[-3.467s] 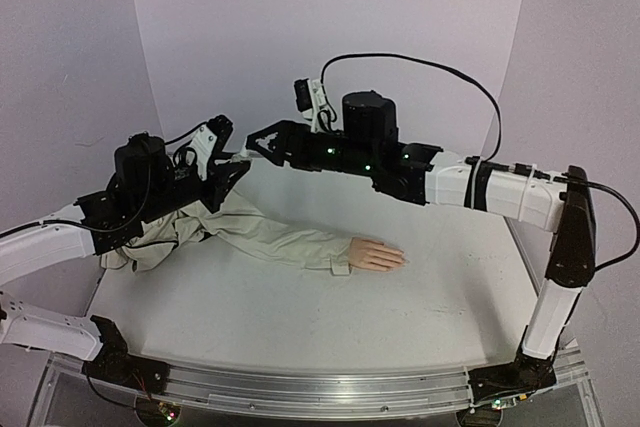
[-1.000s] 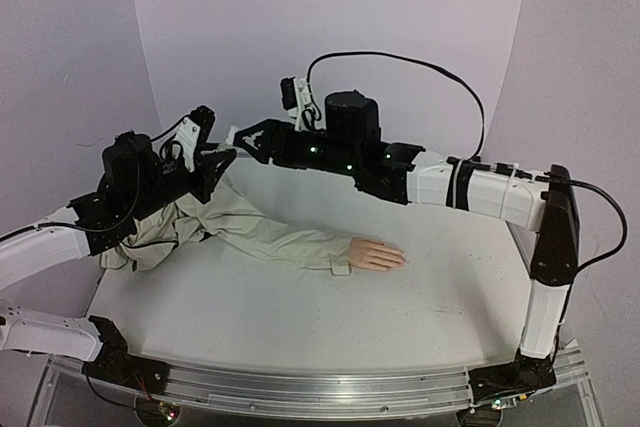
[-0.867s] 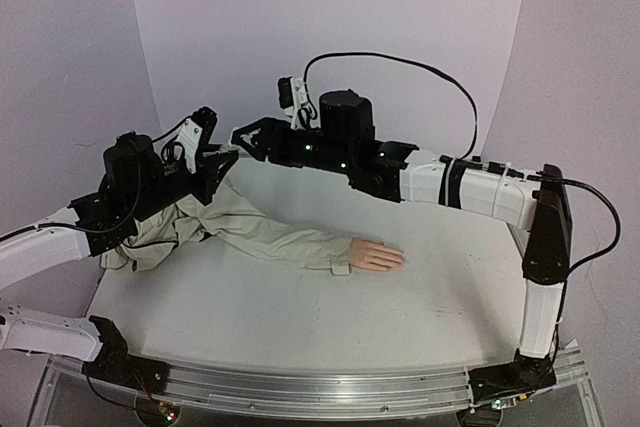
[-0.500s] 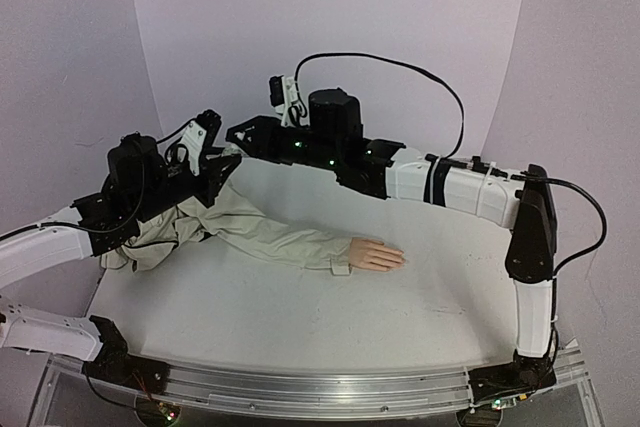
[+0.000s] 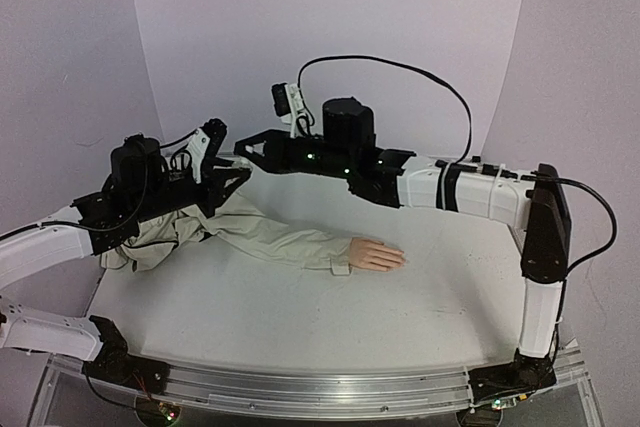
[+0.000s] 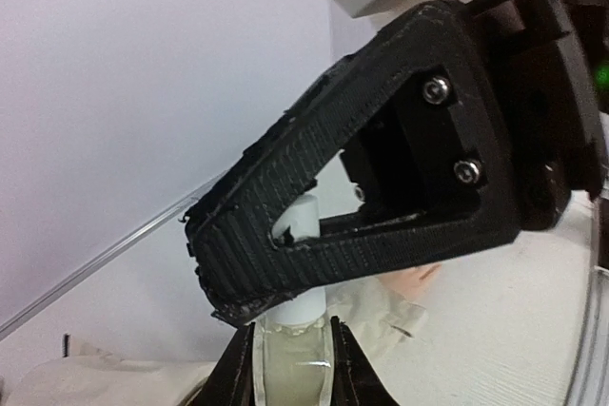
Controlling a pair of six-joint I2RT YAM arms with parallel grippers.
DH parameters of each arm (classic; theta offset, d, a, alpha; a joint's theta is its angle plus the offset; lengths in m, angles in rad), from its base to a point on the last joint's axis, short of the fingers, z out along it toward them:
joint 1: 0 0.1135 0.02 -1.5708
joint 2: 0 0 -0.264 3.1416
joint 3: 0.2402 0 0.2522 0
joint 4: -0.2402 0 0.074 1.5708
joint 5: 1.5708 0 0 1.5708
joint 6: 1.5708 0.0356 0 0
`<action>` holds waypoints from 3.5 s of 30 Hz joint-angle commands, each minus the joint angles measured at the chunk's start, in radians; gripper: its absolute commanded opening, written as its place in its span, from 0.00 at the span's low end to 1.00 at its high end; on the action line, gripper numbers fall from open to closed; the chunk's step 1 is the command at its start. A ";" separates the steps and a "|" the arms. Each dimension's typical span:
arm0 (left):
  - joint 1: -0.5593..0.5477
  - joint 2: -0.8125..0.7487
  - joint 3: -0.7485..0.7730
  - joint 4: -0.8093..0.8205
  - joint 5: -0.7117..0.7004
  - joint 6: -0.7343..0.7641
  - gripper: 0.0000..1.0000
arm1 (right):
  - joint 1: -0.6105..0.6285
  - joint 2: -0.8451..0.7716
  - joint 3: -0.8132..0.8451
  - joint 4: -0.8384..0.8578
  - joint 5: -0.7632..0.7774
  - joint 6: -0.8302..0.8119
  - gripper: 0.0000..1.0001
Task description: Paint the nails
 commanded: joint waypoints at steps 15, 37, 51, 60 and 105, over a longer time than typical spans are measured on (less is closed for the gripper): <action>0.056 0.028 0.058 0.303 1.028 -0.227 0.00 | -0.030 -0.248 -0.374 0.387 -0.787 -0.227 0.00; -0.006 -0.049 0.005 0.099 -0.081 0.090 0.00 | 0.007 -0.128 -0.097 0.119 0.097 0.028 0.86; -0.033 -0.036 0.013 0.081 -0.083 0.093 0.00 | 0.032 -0.036 0.030 0.070 0.167 0.029 0.46; -0.039 -0.028 0.018 0.074 -0.066 0.091 0.00 | 0.035 -0.020 0.042 0.069 0.145 0.026 0.27; -0.072 0.035 0.088 -0.074 0.117 0.201 0.00 | 0.008 -0.294 -0.157 -0.324 0.020 -0.154 0.85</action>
